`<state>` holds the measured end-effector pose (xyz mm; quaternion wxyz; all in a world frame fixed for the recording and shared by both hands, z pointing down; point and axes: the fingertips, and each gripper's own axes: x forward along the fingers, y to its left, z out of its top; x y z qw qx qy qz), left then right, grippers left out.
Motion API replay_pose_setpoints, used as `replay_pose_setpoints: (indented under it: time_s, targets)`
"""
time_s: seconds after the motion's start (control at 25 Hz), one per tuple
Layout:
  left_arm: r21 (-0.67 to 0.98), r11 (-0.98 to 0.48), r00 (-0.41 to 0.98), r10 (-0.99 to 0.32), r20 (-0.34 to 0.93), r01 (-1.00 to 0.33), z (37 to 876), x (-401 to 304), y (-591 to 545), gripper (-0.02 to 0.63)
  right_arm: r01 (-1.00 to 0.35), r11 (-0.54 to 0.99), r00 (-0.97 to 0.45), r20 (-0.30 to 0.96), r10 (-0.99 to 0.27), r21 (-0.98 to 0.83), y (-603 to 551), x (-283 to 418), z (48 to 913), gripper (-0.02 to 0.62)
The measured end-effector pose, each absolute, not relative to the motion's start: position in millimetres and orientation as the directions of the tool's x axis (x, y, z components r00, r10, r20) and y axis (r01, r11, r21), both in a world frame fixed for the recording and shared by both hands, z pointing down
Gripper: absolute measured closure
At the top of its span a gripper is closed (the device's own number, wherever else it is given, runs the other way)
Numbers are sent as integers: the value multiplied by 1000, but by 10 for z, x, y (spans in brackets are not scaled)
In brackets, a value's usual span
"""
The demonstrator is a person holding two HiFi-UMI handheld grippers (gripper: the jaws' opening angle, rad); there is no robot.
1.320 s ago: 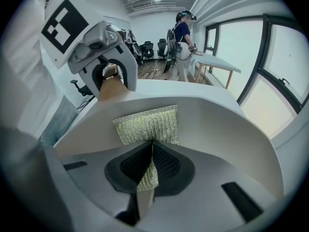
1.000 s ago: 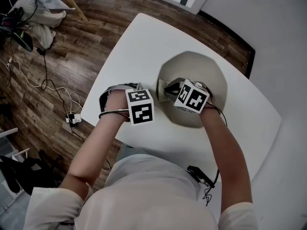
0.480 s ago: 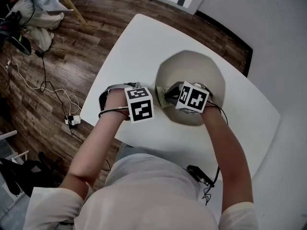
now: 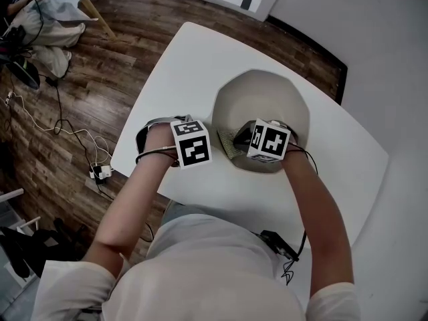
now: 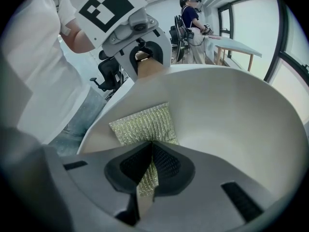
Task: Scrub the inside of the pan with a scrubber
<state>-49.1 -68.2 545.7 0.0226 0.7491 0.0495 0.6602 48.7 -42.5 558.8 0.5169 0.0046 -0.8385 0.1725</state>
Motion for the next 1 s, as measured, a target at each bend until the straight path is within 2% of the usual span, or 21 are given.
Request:
replay_pose_setpoints:
  time_s: [0.44, 1.0]
  targets:
    - [116, -993, 124, 118, 985, 27, 5464, -489, -648, 443, -206, 920, -422, 879, 225, -334, -244, 676, 5586, 572]
    - [128, -992, 123, 129, 984, 13, 5493, -488, -653, 451, -207, 916, -276, 919, 282, -343, -39, 970, 5575, 572]
